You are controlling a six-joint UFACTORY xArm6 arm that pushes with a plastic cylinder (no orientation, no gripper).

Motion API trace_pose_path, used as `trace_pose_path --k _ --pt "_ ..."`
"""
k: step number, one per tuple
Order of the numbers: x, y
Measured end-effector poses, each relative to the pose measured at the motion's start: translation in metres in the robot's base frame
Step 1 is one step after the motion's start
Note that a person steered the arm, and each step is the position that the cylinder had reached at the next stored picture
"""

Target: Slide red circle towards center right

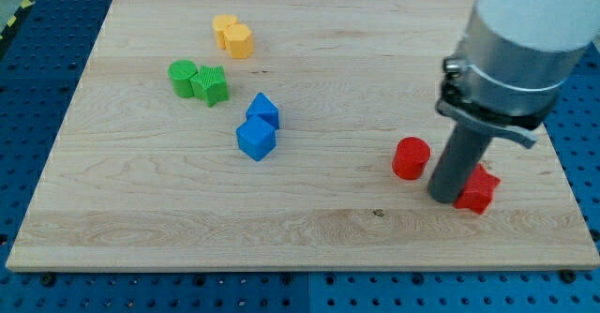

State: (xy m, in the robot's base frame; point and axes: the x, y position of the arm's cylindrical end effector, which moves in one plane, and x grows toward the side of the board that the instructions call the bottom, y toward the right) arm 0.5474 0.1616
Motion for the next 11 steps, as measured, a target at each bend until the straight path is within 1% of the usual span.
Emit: trace_pose_path --k 1,2,4,5,6,7,8,10,11 --pt "-0.008 0.038" --pt "-0.008 0.05" --pt "0.026 0.049" --pt "0.028 0.019" --pt "0.028 -0.044" --pt "0.007 -0.077" --pt "-0.014 -0.077" --pt "-0.02 -0.075" --pt "-0.024 -0.065"
